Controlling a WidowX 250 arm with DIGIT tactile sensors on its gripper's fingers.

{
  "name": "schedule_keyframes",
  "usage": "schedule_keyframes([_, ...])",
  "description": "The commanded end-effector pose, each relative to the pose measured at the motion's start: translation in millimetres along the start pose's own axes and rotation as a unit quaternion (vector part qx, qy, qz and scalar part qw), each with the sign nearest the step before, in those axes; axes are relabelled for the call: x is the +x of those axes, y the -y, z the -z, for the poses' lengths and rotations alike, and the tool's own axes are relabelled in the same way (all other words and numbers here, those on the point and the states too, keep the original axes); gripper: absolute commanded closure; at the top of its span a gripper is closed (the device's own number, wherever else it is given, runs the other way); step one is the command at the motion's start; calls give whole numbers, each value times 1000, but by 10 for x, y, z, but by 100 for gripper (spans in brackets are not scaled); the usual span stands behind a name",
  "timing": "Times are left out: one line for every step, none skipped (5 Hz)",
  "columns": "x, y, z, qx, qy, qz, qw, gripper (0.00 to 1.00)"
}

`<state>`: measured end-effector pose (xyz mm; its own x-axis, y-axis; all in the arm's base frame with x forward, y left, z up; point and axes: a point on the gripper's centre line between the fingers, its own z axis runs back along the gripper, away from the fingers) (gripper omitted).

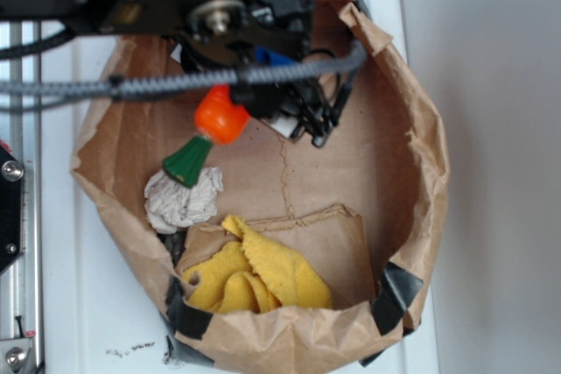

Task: Grab the carrot.

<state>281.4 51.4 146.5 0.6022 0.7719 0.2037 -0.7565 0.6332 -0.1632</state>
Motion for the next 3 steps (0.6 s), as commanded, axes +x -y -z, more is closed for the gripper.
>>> schedule_keyframes([-4, 297, -510, -7, -11, 45, 999, 100])
schedule_keyframes([-16, 325, -518, -11, -5, 44, 999, 100])
schedule_keyframes([-16, 325, -518, -11, -5, 44, 999, 0])
